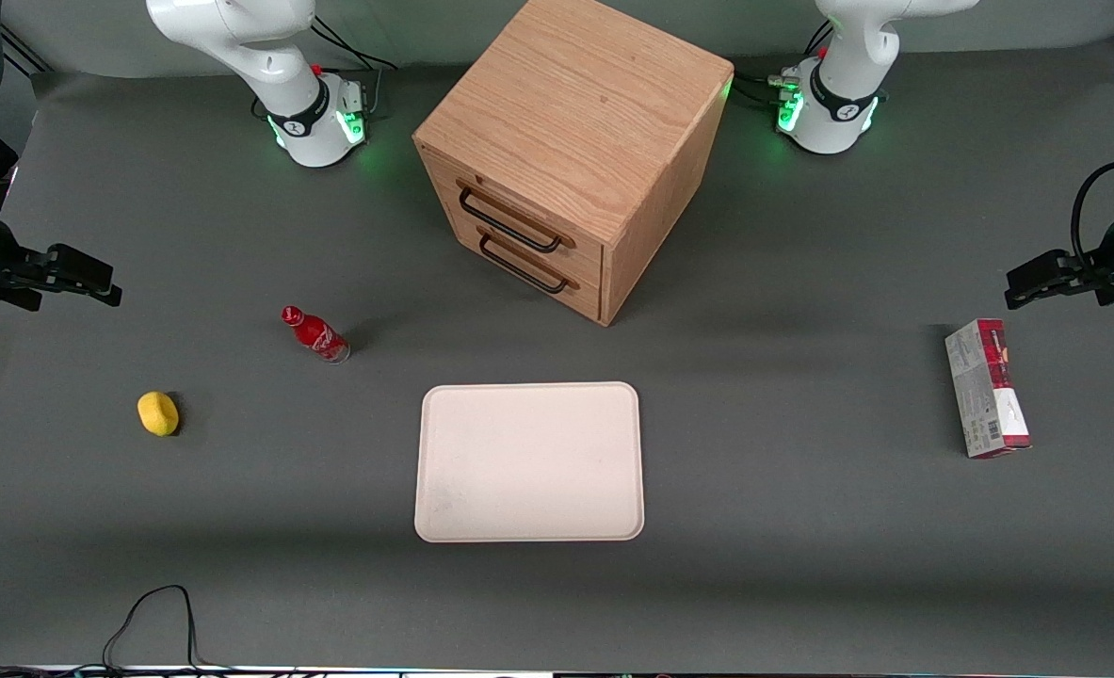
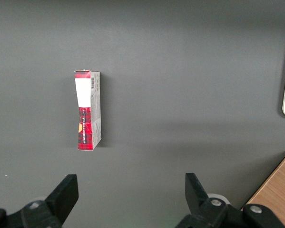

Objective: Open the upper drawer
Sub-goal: 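Lift the right gripper from rest toward the wooden cabinet, then move the right gripper to the upper drawer's black handle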

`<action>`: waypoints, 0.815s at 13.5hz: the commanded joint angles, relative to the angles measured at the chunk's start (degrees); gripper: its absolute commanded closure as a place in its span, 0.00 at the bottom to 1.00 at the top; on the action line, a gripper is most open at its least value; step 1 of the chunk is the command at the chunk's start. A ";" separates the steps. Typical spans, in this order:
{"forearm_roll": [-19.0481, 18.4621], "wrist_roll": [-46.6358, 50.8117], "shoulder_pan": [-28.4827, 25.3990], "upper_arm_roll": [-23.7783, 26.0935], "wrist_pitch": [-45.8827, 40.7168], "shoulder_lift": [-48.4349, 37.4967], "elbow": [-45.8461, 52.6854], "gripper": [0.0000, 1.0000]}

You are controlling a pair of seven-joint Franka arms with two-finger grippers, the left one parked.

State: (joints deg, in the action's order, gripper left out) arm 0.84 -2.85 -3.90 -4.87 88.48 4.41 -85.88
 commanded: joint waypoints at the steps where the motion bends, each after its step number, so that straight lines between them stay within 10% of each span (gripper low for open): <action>1: 2.32 -1.81 -4.17 -0.05 -0.85 2.18 3.08 0.00; 11: 2.14 -5.57 -33.61 -0.14 0.03 8.34 7.75 0.00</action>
State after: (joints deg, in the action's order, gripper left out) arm 2.76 -4.87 -33.61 -4.00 88.86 11.75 -79.31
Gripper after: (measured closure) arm 0.000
